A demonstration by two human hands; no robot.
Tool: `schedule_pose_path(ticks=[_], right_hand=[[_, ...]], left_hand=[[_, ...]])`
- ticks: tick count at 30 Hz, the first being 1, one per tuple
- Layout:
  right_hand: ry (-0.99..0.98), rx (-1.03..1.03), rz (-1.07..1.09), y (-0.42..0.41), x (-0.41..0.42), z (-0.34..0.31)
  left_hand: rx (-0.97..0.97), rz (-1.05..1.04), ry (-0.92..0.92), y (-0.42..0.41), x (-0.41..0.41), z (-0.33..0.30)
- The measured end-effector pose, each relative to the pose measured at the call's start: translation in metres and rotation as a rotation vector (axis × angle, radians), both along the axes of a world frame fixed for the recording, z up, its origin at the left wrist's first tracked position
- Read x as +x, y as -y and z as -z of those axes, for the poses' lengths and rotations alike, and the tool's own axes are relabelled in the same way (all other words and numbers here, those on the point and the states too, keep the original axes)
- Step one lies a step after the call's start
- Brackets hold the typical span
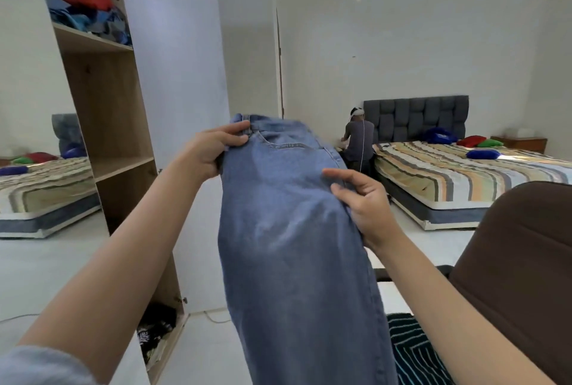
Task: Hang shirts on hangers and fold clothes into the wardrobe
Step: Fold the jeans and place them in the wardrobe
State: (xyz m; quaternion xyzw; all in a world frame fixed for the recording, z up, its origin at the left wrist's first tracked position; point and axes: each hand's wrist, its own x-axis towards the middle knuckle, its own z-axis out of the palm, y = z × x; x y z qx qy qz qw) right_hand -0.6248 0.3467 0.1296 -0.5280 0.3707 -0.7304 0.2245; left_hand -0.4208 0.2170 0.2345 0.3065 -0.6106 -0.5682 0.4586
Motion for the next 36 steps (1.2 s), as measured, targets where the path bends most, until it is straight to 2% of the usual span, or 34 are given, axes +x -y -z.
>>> schedule_pose_path(ticks=[6, 9, 13, 17, 20, 24, 26, 30, 32, 36], right_hand=[[0.119, -0.023, 0.073, 0.01, -0.008, -0.024], [0.083, -0.01, 0.241, 0.018, -0.016, -0.027], [0.078, 0.025, 0.424, 0.025, -0.027, -0.023], [0.076, 0.126, 0.491, 0.027, -0.033, -0.012], [0.09, 0.238, 0.458, 0.025, -0.036, -0.007], [0.114, 0.29, 0.426, 0.02, -0.039, -0.004], [0.12, 0.261, 0.359, 0.016, -0.037, -0.002], [0.239, 0.167, 0.095, 0.003, -0.043, 0.013], [0.163, 0.138, 0.077, -0.005, -0.04, 0.034], [-0.131, 0.108, 0.044, -0.017, -0.007, 0.082]], left_hand=[[0.275, 0.348, -0.056, 0.011, 0.013, 0.06], [0.266, 0.528, -0.053, 0.007, 0.01, 0.101], [0.226, 0.647, -0.163, -0.018, 0.004, 0.134], [0.126, 0.498, -0.257, -0.042, -0.011, 0.142], [0.175, 0.377, -0.251, -0.048, -0.017, 0.136], [0.239, 0.507, -0.075, -0.046, -0.014, 0.13], [0.209, 0.5, -0.036, -0.047, -0.014, 0.125], [0.021, 0.314, -0.091, -0.048, -0.014, 0.103], [-0.041, 0.26, -0.12, -0.047, -0.016, 0.092], [-0.098, 0.237, -0.175, -0.044, -0.023, 0.08]])
